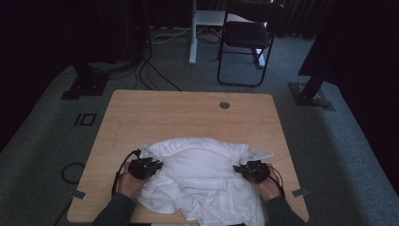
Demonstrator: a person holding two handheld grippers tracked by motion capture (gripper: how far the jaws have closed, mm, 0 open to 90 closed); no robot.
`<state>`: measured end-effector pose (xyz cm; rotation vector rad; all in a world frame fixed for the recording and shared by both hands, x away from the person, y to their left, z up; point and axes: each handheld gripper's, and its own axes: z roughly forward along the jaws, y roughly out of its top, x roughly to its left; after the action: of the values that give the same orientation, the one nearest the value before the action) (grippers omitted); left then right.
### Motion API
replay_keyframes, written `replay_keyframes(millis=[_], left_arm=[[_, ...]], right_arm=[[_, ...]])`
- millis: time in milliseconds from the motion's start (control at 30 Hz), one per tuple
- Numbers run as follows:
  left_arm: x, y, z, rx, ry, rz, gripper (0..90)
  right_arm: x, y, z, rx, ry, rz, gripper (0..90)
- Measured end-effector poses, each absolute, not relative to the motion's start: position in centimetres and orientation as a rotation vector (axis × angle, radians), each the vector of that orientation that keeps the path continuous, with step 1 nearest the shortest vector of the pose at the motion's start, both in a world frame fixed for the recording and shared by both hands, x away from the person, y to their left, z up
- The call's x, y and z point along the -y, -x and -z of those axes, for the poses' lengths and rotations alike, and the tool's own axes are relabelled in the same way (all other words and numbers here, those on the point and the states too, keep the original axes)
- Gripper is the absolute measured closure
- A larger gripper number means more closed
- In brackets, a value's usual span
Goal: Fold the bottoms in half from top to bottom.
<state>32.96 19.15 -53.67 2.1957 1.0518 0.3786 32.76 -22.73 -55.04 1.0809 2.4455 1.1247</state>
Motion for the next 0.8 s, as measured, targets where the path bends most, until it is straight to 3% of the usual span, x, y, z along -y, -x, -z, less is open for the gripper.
replay_keyframes(millis=[533, 800], left_arm=[[-18.3, -37.6, 53.9, -1.193, -2.093, -0.42, 84.7], [-17.8, -42.8, 53.4, -1.253, -2.108, -0.468, 84.6]], right_arm=[[21.9, -37.9, 55.2, -2.364, -1.222, -1.071, 84.5], [21.4, -42.7, 54.9, -2.329, -1.293, -1.037, 84.6]])
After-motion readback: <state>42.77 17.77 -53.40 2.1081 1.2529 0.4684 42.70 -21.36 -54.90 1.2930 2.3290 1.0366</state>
